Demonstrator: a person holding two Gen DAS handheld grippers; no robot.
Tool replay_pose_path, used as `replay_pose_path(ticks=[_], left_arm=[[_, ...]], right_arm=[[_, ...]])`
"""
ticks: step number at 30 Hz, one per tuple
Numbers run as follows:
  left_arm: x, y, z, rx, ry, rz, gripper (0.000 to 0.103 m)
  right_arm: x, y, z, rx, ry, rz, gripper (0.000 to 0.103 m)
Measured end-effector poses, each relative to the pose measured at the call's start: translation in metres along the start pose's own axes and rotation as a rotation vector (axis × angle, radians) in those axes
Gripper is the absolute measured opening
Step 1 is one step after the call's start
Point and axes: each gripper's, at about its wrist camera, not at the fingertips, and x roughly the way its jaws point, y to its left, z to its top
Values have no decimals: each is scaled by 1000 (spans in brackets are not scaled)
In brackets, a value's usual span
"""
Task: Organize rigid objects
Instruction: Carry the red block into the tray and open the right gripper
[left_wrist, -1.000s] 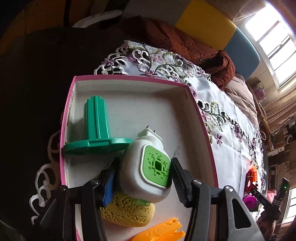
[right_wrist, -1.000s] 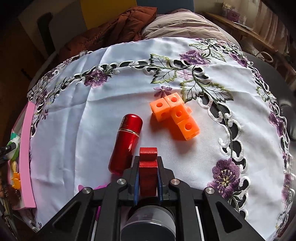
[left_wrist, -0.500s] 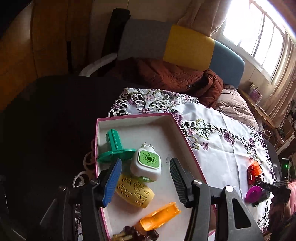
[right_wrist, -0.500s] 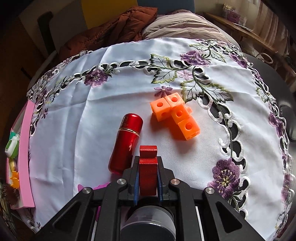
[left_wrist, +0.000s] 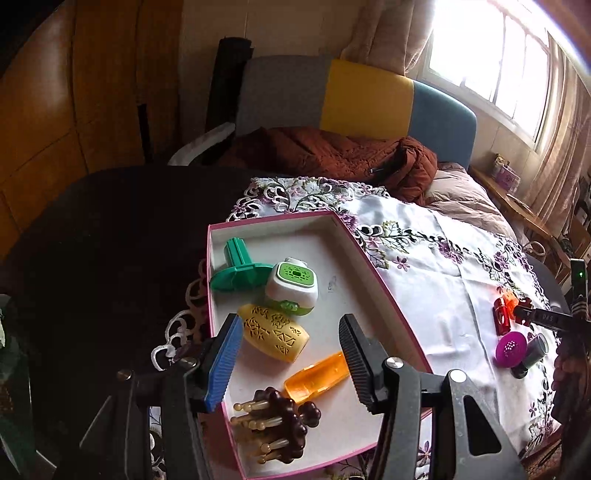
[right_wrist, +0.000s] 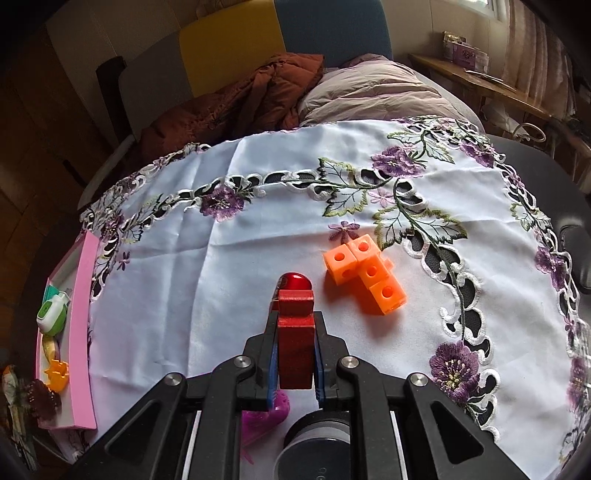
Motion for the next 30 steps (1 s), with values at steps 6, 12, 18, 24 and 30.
replay_pose_path(ticks=[6,12,18,24,30], left_arm=[[-3,4,-4,-6,1,3,55],[-1,8,-5,-14,8,-2,55],[-1,16,-5,-31,9,-11,55],[-5,31,-6,-68,-9,-6,55],[-11,59,-6,-123,-27,27,55]], right_arm=[[-7,6,2,11,-34,70,15],[-20,35,6,-10,-44,175,15],[-26,108,5,-133,-26,293,15],[-14,197,-5,-266,45,406,15],[19,259,-21,-319,155,464,15]])
